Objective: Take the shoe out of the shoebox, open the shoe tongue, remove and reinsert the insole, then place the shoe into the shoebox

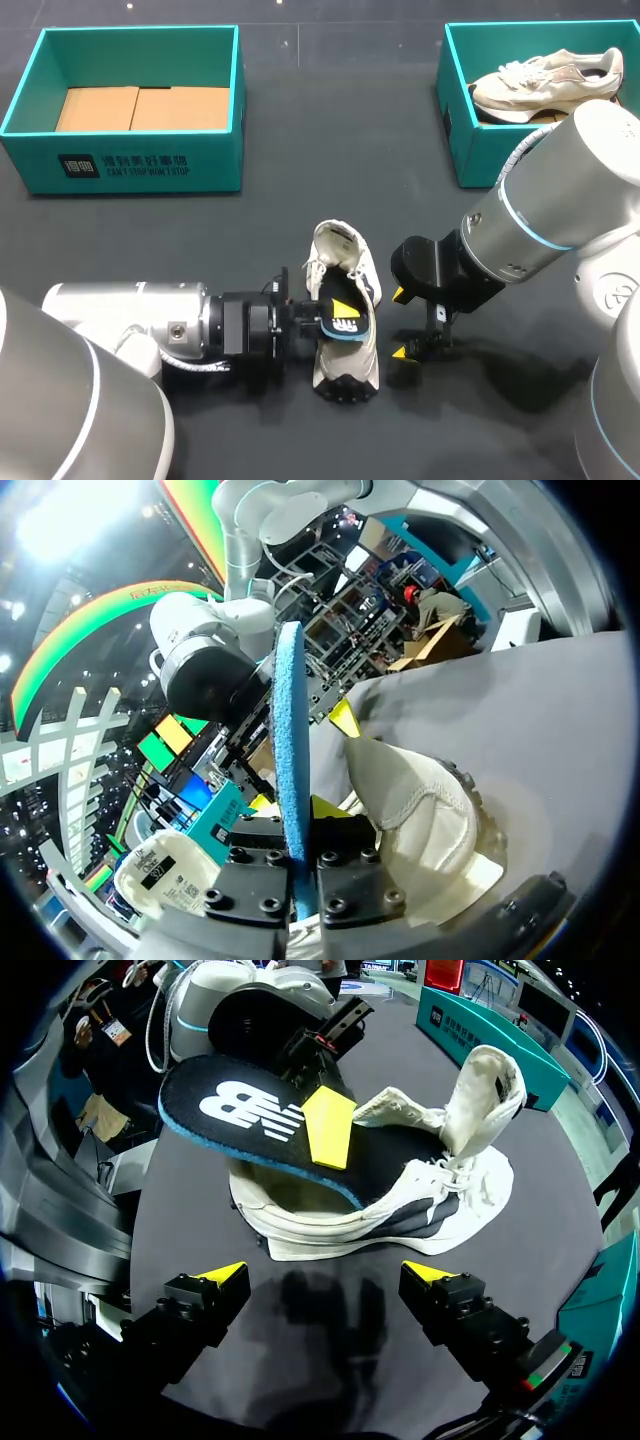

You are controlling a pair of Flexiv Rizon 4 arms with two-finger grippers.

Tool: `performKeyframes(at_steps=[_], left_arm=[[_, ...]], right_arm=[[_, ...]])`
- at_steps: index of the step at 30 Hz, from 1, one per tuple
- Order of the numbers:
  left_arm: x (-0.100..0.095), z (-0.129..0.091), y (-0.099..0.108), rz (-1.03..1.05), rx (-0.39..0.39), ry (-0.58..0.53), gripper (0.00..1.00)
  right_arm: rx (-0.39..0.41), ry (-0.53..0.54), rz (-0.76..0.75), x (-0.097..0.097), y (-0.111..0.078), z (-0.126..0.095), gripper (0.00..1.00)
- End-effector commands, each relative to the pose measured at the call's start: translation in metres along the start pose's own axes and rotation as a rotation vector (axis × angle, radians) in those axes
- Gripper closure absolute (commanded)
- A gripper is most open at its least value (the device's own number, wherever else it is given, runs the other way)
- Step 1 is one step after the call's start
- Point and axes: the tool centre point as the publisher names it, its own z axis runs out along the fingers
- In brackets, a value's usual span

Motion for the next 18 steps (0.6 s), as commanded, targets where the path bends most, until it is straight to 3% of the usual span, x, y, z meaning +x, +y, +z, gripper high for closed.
performKeyframes(at_steps=[1, 5, 16, 18], left_arm=[[-0.002, 0.007, 0.009, 0.002, -0.014, 0.001, 1.0], [-0.002, 0.008, 0.014, 0.0, -0.041, 0.001, 1.0], [-0.003, 0.006, 0.002, -0.016, -0.024, 0.0, 1.0], [-0.003, 0.006, 0.001, -0.022, -0.019, 0.001, 0.9]], right_arm=[[-0.001, -0.004, 0.0, 0.002, -0.001, 0.0, 0.0], [-0.001, -0.004, 0.0, 0.002, -0.001, 0.0, 0.0], [-0.001, -0.004, 0.0, 0.002, -0.001, 0.0, 0.0], [-0.001, -0.004, 0.0, 0.002, -0.001, 0.0, 0.0]])
